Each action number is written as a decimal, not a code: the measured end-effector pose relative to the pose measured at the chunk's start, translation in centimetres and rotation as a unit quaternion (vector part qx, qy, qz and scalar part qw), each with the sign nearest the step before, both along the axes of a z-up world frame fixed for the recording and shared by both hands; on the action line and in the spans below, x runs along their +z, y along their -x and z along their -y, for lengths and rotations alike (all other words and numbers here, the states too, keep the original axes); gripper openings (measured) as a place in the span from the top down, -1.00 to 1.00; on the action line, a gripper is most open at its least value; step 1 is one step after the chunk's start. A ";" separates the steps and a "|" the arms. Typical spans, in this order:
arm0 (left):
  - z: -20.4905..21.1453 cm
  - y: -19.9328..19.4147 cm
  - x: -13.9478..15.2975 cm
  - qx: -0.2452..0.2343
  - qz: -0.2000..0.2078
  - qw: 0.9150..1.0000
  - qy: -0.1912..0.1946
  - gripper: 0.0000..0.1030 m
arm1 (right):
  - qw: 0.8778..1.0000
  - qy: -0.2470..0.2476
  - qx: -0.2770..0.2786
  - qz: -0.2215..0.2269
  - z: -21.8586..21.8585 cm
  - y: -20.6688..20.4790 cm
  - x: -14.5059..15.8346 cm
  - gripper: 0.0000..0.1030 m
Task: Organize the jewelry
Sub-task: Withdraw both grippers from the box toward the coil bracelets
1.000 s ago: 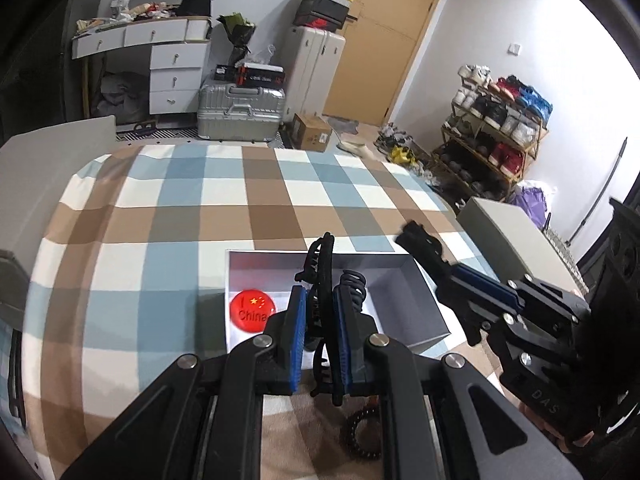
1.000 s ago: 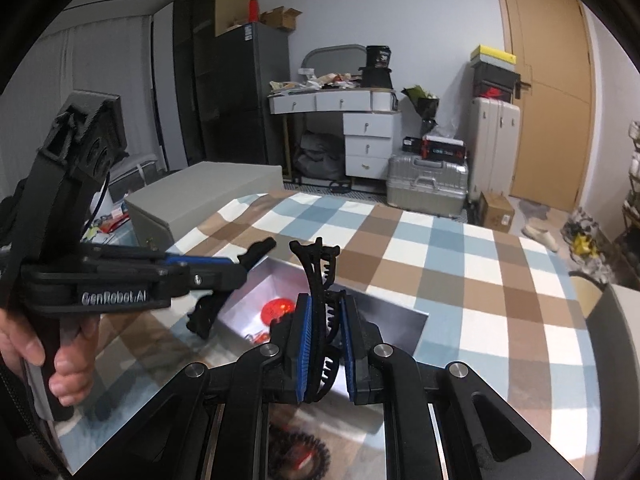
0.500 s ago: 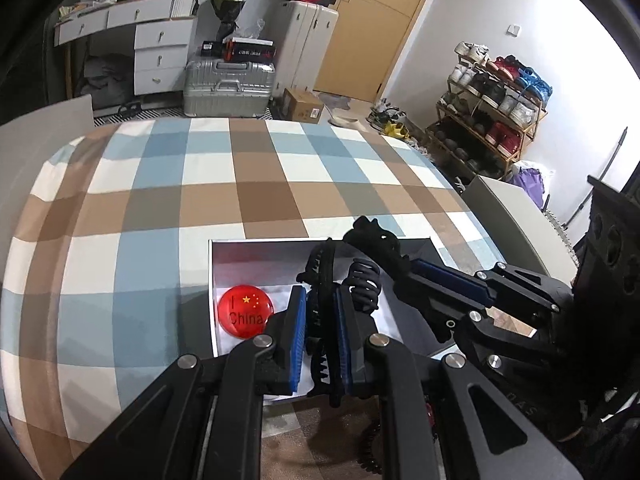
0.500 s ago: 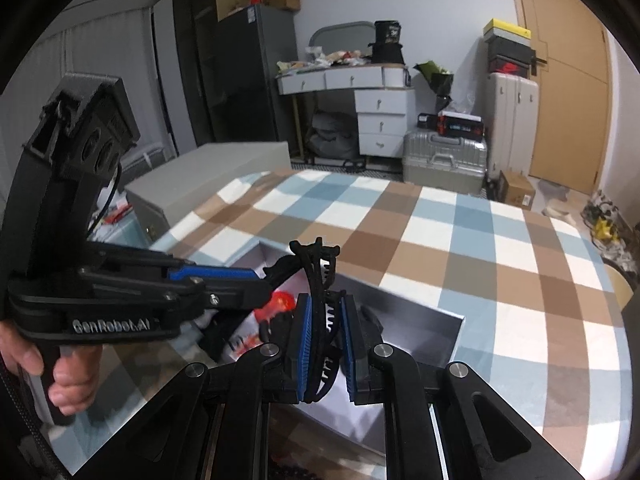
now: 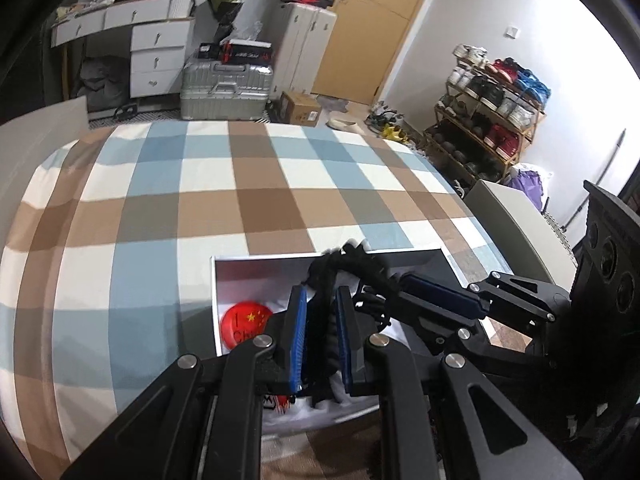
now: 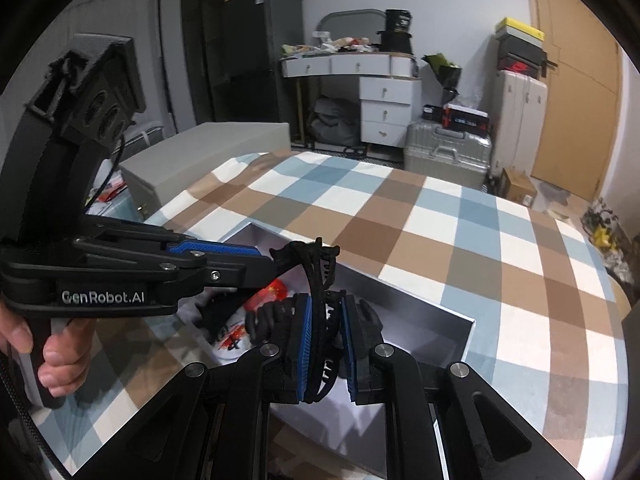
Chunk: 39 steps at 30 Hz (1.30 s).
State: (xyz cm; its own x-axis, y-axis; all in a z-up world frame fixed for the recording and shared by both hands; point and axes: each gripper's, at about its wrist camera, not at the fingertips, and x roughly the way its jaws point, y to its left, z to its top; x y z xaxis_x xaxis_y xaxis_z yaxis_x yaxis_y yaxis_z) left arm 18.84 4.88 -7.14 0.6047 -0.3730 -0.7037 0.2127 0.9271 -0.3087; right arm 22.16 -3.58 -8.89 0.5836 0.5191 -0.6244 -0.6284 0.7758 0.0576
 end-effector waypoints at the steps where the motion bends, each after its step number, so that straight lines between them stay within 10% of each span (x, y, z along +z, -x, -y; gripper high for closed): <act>1: 0.0 0.0 -0.1 -0.001 0.003 1.000 0.000 0.81 | 1.000 -0.004 0.001 -0.001 0.0 0.0 0.0 0.69; 8: -1.0 0.3 -0.2 0.009 0.004 1.000 0.006 0.77 | 0.999 -0.038 -0.015 0.004 1.4 0.7 0.8 0.68; 19: -1.2 2.7 1.3 0.054 0.025 0.998 -0.024 0.47 | 0.994 -0.081 -0.067 0.015 4.2 2.9 2.8 0.03; 31: -0.2 6.3 3.5 0.074 0.079 0.993 -0.045 -0.67 | 0.987 -0.127 -0.079 0.059 6.5 8.1 5.8 -0.59; 39: 0.3 8.4 3.7 0.101 0.106 0.987 -0.071 -0.90 | 0.984 -0.134 -0.090 0.079 7.7 11.1 6.2 -0.86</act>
State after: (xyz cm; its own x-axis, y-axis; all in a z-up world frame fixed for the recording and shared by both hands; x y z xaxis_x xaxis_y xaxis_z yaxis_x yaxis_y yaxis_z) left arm 10.42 4.53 -3.46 0.7963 -0.1362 -0.5893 0.0644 0.9879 -0.1413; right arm 11.08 -11.28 -2.73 0.7597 0.5323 -0.3736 -0.4997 0.8454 0.1884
